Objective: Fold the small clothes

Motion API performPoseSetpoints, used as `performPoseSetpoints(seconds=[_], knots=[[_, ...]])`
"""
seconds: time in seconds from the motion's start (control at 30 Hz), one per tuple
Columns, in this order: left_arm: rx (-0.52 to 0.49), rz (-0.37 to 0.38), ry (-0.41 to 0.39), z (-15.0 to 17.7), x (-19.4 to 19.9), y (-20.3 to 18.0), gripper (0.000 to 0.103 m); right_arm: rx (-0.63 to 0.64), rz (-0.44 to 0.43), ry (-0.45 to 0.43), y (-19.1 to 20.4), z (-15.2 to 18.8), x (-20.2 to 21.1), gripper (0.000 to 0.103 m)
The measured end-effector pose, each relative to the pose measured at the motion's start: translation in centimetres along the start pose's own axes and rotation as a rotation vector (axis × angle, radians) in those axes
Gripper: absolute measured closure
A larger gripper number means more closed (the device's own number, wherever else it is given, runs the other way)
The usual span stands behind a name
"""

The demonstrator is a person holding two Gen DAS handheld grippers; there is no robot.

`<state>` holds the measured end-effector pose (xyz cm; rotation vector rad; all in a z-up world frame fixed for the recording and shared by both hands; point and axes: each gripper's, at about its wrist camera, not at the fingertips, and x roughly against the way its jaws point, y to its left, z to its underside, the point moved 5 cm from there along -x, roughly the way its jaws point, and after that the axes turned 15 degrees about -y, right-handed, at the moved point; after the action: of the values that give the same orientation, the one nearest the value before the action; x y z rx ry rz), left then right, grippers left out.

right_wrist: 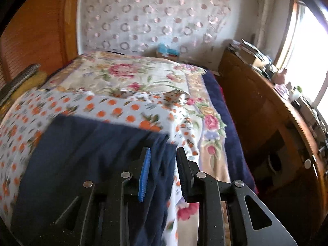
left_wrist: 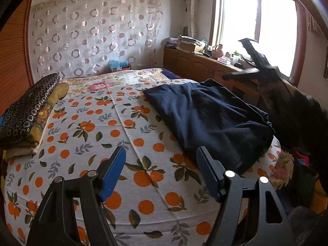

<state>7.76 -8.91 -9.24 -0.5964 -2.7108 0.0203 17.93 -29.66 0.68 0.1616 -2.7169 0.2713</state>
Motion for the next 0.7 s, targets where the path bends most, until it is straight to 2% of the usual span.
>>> performPoseSetpoints(seconds=[0.17, 0.43, 0.7], knots=[[-0.008, 0.027, 0.014, 0.1, -0.6, -1.1, 0.031, -0.013, -0.046, -0.014, 1.2, 4.2, 5.2, 0.076], [-0.036, 0.072, 0.038, 0.0, -1.5, -3.6, 0.031, -0.034, -0.086, 0.002, 1.6, 8.6, 10.4, 0.076], [-0.034, 0.12, 0.086, 0.9, -2.9, -5.5, 0.03, -0.083, -0.11, 0.008, 0.5, 9.4, 12.6, 0.076]])
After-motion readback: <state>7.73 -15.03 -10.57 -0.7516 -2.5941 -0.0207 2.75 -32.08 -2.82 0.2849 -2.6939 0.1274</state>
